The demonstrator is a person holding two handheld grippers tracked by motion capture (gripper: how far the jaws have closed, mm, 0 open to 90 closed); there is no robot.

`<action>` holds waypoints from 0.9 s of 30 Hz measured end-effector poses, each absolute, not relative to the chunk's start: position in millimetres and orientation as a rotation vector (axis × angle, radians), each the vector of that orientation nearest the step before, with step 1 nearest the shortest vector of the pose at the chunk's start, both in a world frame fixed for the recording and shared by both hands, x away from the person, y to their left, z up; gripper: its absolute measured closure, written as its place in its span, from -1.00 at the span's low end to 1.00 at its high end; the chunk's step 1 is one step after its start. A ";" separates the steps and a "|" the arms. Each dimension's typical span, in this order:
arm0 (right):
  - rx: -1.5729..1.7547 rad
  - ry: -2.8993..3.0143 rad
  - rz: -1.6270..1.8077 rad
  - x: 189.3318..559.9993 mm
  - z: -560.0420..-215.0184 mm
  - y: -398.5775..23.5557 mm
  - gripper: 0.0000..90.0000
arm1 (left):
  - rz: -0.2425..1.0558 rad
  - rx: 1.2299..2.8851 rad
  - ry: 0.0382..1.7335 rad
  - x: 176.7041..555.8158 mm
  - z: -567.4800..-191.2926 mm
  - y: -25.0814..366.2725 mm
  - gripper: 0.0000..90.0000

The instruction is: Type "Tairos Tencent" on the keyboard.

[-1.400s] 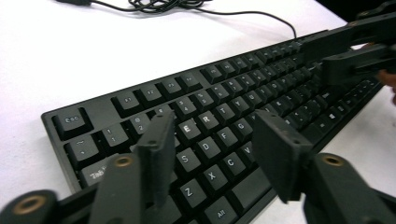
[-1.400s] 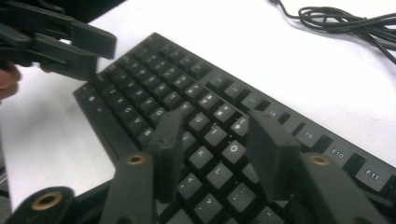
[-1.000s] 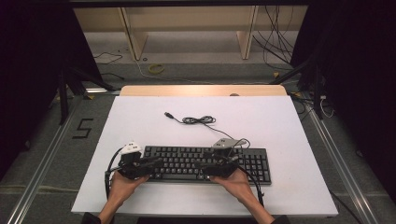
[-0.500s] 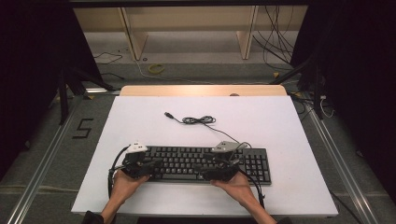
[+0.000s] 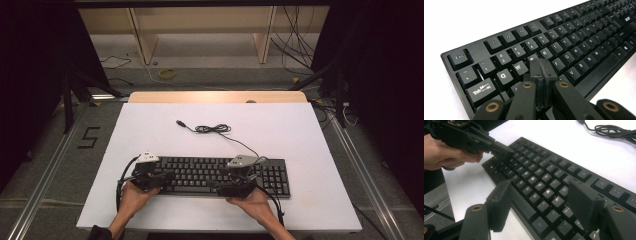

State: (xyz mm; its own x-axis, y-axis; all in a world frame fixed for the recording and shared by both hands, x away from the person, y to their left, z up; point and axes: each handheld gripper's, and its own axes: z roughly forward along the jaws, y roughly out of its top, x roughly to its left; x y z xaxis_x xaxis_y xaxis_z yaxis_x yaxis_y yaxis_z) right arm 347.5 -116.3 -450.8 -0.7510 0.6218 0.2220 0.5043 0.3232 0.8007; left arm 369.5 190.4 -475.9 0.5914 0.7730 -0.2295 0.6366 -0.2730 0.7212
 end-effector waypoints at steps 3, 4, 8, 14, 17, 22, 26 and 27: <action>1.047 2.452 1.414 346.2 -450.7 -116.5 -0.18 | 0.206 2.002 1.130 370.1 -476.7 190.4 0.99; 1.046 2.453 1.414 345.8 -450.6 -116.6 -0.18 | 0.206 2.006 1.130 370.3 -477.0 190.7 0.99; 1.045 2.456 1.418 344.5 -450.3 -117.4 -0.19 | 0.199 2.009 1.136 370.6 -477.6 189.9 0.99; 1.038 2.454 1.425 342.4 -449.9 -118.1 -0.19 | 0.187 2.021 1.143 371.4 -478.5 190.2 0.99; 1.039 2.455 1.425 341.9 -449.8 -118.6 -0.19 | 0.173 2.031 1.152 372.1 -480.3 189.6 0.99; 1.043 2.453 1.420 341.6 -449.9 -119.8 -0.19 | 0.175 2.028 1.153 371.9 -480.8 189.5 0.99; 1.047 2.449 1.421 341.6 -449.8 -120.5 -0.19 | 0.187 2.020 1.156 371.2 -479.4 189.2 0.99; 1.045 2.449 1.422 341.6 -449.7 -120.6 -0.19 | 0.192 2.018 1.149 371.0 -478.4 189.9 0.98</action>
State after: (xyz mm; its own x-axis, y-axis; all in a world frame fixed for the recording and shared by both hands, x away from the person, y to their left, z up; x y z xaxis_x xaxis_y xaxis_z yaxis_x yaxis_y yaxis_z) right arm 341.6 -120.6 -449.7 -0.7533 0.6178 0.2253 0.5019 0.3189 0.8040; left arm 371.0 189.9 -478.4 0.5777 0.7810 -0.2373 0.6613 -0.2775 0.6969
